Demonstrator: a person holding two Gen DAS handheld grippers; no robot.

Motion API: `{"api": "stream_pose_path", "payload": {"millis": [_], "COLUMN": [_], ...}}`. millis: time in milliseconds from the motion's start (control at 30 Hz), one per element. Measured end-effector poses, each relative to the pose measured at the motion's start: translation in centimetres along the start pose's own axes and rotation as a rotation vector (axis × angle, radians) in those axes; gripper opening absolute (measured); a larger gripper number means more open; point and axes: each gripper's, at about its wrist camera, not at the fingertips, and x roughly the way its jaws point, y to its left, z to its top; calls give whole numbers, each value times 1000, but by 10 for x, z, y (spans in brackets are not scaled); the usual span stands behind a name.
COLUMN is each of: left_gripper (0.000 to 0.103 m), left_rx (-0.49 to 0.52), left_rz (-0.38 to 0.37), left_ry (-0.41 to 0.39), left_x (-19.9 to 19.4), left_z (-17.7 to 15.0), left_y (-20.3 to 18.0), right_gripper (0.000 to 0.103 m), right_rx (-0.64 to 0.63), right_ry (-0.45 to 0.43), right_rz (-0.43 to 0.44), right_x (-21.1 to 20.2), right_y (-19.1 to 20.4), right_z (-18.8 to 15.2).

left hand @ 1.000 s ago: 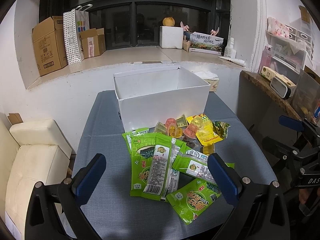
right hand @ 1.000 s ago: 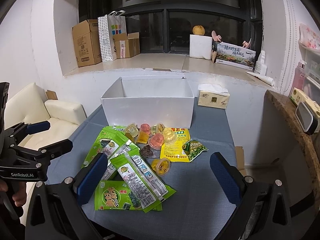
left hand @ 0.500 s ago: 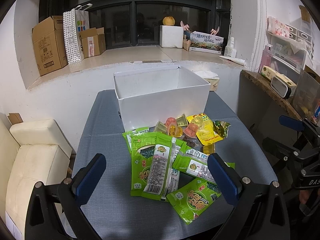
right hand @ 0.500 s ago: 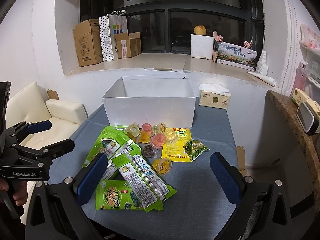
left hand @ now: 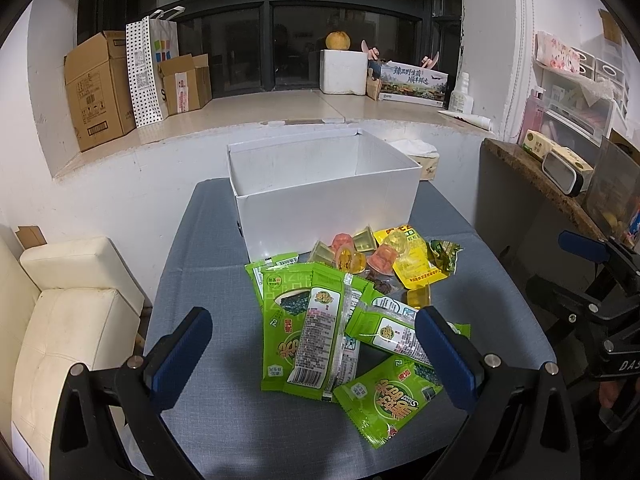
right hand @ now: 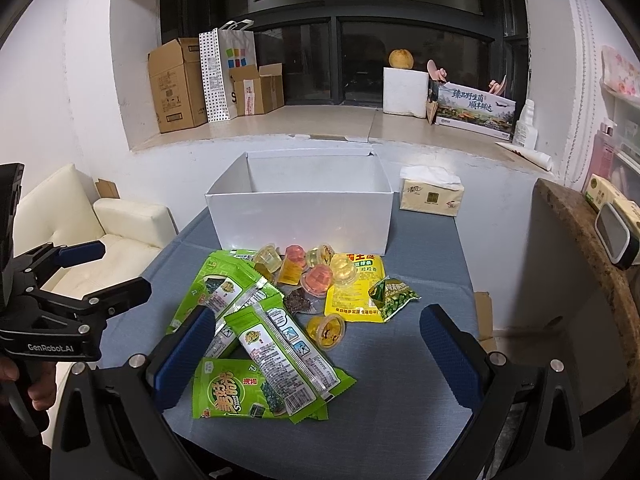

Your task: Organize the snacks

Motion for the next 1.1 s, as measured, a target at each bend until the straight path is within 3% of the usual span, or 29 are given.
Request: {"api": "stream_pose_path", "payload": {"millis": [300,400,567,733,767,833,867,1033,1100], "left_gripper": [103,103,103,103,103,103,103,103,103], "left_rx": [2,2,-1,-12,-11,-8,-7,-16,-21], "left_rz": [-2,-2,5,6,6,7,9,10,9], "left_ry": [1,2,9,26,31,44,50,80,89], "left_x": [1,1,2,9,11,15,16,24,27], "left_z": [0,0,-1,-7,-8,-13,-15,-24,-25], "left_y": [-1,-2,1,5,5,7,7,15,17], "right_gripper": [103,103,103,103,103,103,103,103,96], "right_rx": [-10,-12,-98,-233,-233,-273,-293,-271,-246], "right_ry": [-1,-11,-1,162,162,210,273,330,357], "right_rz": [58,113,160,175,175,202,251,285,302], "right_x": [3,5,21,91,91,111,133,157,167], "right_y": [0,-1,-2,5,5,12,18,15,10], "right_z": [-3,-4,-4,-20,-20,-30,-40,-48,-50]}}
